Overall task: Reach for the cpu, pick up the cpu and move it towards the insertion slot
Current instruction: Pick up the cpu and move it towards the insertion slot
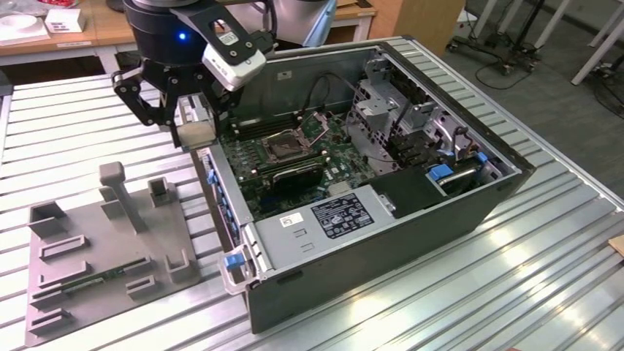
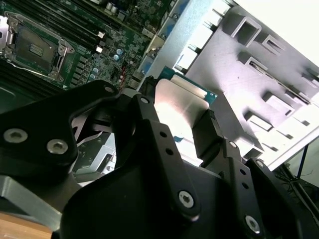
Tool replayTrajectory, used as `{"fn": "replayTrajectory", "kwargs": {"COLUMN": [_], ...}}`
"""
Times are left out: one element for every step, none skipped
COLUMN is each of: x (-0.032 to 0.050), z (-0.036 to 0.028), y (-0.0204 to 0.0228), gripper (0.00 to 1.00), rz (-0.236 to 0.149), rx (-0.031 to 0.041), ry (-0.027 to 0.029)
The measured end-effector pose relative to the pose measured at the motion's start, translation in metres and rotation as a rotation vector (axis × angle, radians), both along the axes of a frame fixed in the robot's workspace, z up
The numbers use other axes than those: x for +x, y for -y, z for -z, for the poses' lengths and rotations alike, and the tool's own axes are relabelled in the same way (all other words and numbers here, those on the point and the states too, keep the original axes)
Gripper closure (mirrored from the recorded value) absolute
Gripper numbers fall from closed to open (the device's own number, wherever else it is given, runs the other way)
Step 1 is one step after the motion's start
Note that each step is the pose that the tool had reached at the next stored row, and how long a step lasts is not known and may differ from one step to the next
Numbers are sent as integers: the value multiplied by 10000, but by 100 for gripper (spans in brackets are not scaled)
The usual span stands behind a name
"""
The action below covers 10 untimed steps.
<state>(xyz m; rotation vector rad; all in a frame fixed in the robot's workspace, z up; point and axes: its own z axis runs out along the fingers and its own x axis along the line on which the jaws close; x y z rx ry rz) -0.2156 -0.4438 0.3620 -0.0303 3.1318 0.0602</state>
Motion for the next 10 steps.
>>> {"fn": "replayTrajectory", "kwargs": {"x": [5,10,14,20,26,34,43,53,63,74], "z": [0,1,1,0,1,0,0,0,0,0], "y": [0,0,0,0,0,0,0,0,0,0], "gripper": [46,46,46,46,46,46,46,46,46,46], "rz": [0,0,0,0,0,0,0,0,0,0], "rx": [1,1,1,0,0,0,0,0,0,0], "ry": [1,1,1,0,1,0,0,0,0,0]}}
